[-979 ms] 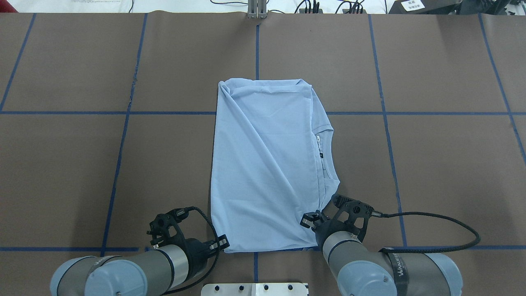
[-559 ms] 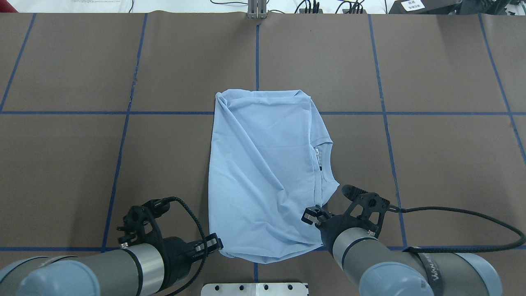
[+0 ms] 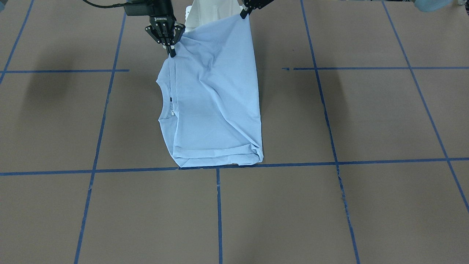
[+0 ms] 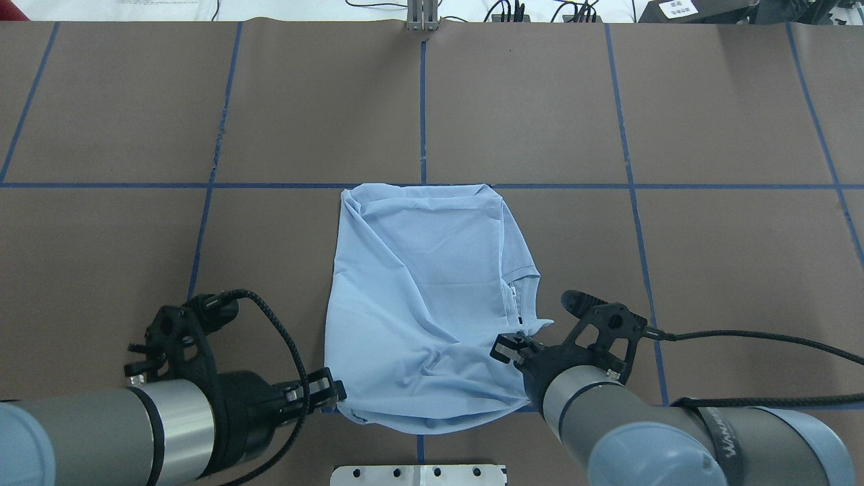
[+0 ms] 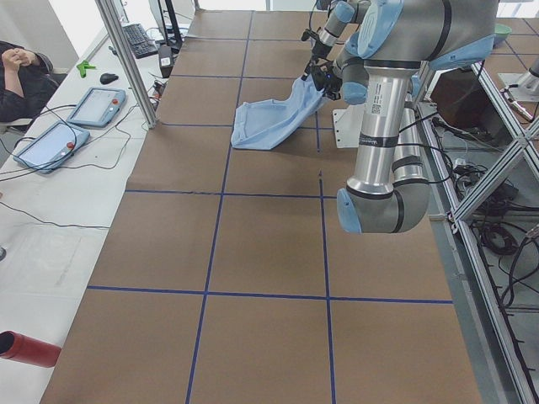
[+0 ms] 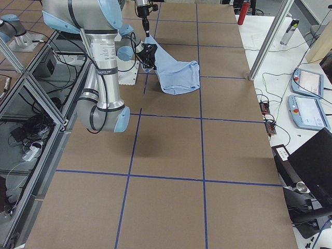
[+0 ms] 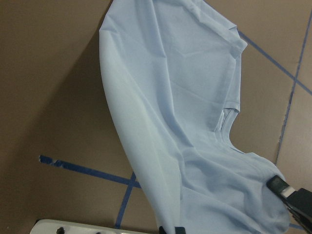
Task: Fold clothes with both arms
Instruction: 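Lift the near edge with both grippers and fold it toward the far edge, then lay the folded edge down at the far edge with both grippers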
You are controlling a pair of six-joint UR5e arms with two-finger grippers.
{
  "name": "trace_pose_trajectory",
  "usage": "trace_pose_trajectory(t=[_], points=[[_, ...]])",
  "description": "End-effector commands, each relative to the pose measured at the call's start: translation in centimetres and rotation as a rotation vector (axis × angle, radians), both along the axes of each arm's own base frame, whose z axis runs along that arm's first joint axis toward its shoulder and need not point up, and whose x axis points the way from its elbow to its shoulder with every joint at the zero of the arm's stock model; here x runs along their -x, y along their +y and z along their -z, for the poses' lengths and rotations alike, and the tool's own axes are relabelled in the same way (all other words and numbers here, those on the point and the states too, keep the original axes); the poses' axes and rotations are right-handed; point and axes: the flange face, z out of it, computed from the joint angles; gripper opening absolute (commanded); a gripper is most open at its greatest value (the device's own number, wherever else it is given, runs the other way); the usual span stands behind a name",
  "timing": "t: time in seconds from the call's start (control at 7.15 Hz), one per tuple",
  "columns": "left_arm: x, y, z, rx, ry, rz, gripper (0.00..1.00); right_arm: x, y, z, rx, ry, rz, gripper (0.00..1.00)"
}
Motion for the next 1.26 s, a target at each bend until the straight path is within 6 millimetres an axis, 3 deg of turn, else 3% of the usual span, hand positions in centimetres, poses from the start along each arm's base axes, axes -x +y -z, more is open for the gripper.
trace_pose_trajectory(t=[0.0, 0.28, 0.56, 0.84, 1.12], points=[[-0.7, -5.8, 0.2, -0.078, -0.056, 0.034, 0.00, 2.1, -5.8, 0.5, 0.017, 0.036, -0.036, 0.00], [-4.3, -11.4, -1.1, -0.111, -0.155, 0.074, 0.00, 1.9, -11.5, 0.1, 0.023, 0.088, -0.054, 0.00], [-5.7, -13.9, -2.3, -0.122, -0.209, 0.092, 0.00, 4.3, -16.4, -0.8, 0.037, 0.118, -0.089, 0.00], [-7.9, -18.1, -3.2, -0.109, -0.253, 0.136, 0.00, 7.4, -19.7, -4.5, 0.030, 0.136, -0.095, 0.00], [-9.9, -24.3, -5.5, -0.153, -0.302, 0.177, 0.00, 9.2, -21.4, -6.2, 0.040, 0.166, -0.103, 0.00]])
